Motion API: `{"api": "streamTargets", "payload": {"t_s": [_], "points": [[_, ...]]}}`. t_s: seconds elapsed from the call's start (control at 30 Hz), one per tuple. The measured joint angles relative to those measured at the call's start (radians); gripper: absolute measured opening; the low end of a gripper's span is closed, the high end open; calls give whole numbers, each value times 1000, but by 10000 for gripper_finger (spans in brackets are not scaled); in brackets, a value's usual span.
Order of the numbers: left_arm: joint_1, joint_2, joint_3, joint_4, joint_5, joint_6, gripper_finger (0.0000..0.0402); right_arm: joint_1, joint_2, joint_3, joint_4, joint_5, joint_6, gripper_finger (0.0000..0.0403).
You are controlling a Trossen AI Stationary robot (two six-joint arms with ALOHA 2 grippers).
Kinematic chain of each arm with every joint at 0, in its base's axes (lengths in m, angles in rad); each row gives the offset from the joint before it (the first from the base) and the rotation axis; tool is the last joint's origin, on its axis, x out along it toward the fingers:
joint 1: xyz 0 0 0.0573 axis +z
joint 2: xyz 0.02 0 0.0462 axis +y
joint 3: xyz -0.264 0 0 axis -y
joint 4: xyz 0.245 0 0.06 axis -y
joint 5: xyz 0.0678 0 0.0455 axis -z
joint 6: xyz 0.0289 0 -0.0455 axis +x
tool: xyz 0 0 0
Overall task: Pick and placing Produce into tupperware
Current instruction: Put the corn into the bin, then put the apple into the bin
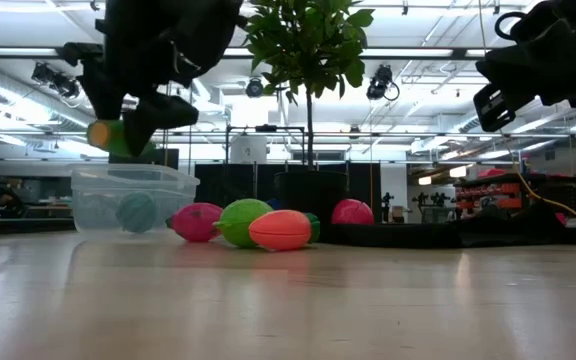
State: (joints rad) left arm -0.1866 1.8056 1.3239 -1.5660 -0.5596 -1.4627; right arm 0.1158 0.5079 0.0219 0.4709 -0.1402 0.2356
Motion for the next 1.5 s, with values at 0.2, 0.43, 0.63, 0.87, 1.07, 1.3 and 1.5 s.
{"api": "streamTargets", "payload": {"t_s": [0.2,0.43,0.63,0.87,1.07,1.3,1.5], "points": [[31,-26,2,79,-24,5,257,0,3,0,6,0,1,58],[45,-27,2,172,-76,7,275,0,5,0,6,0,1,58],[46,-26,2,211,-110,9,272,0,5,0,6,-5,1,58],[0,-26,2,212,-128,12,263,0,5,0,-9,-14,9,58],[-110,-39,2,324,-154,42,261,0,5,0,-14,-18,8,58],[-323,-60,4,623,-358,205,259,0,11,0,-18,-11,5,58],[-499,-60,4,816,-605,433,256,-15,24,0,-20,183,8,58]]}}
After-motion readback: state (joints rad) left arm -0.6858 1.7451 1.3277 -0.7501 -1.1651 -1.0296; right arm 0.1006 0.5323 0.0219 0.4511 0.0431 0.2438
